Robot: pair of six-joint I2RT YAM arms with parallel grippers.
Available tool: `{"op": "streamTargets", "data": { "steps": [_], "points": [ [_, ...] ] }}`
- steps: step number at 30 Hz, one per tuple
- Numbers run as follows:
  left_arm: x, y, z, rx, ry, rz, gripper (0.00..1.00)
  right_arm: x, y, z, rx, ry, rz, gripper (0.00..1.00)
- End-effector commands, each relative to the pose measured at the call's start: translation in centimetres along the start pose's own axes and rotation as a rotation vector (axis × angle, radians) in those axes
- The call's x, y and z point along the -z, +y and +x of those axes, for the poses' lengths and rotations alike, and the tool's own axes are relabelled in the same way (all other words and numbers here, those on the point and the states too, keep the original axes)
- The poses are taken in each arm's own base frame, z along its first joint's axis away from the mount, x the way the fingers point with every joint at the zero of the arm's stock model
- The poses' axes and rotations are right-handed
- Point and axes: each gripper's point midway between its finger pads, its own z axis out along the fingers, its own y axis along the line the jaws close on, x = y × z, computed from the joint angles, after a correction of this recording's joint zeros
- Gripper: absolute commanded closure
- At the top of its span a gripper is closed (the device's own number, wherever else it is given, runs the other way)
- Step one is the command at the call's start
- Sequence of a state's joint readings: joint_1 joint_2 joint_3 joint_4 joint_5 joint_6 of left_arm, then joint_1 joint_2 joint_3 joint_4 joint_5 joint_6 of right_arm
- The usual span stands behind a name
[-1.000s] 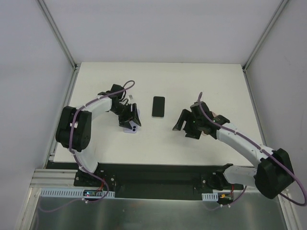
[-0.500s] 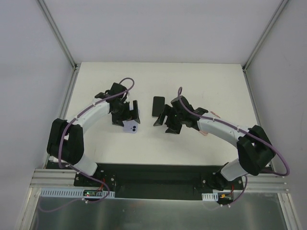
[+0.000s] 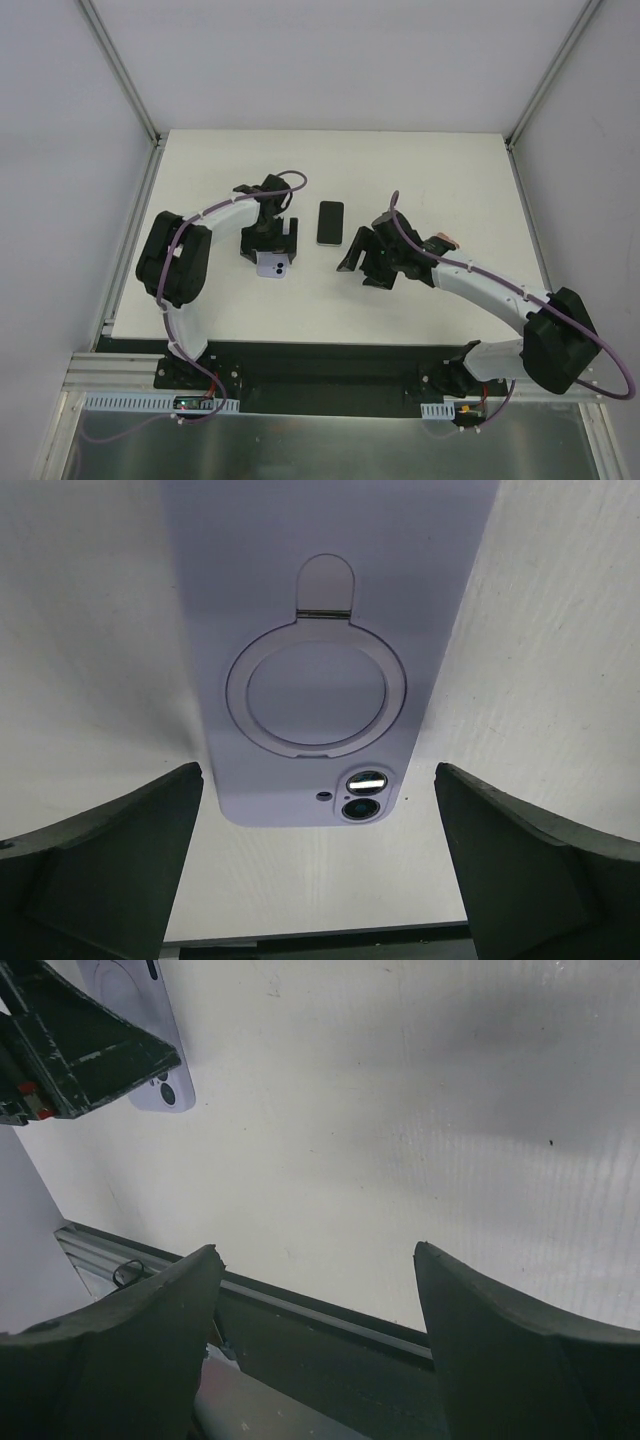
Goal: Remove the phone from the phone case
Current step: Pick up the phone at the center of the board.
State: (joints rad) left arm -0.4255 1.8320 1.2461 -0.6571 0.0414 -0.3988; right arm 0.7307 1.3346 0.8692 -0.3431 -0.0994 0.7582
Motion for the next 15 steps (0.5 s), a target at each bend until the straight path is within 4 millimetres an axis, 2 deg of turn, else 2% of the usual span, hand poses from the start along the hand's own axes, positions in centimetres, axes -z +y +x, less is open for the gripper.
{"op": "streamTargets", "data": {
  "steps": [1, 10, 11, 15],
  "points": [
    [-0.2, -0.4, 0.1, -0.049, 0.022, -0.029, 0.01, 1.1, -0.5, -0.5, 0.014, -0.045, 0.016, 0.19],
    [-2.8, 0.2, 0.3, -0.052, 0.082, -0.074, 0.03, 1.3, -0.7, -0.4, 0.019, -0.044, 0.017, 0.19],
    [-3.0, 0.2, 0.3, -0.053, 0.083, -0.074, 0.05, 1.3, -0.9, -0.2, 0.017, -0.042, 0.021, 0.19],
    [-3.0, 0.0, 0.3, -0.067, 0.087, -0.059, 0.24, 1.5, -1.3, -0.3, 0.027, -0.05, 0.031, 0.19]
  ]
}}
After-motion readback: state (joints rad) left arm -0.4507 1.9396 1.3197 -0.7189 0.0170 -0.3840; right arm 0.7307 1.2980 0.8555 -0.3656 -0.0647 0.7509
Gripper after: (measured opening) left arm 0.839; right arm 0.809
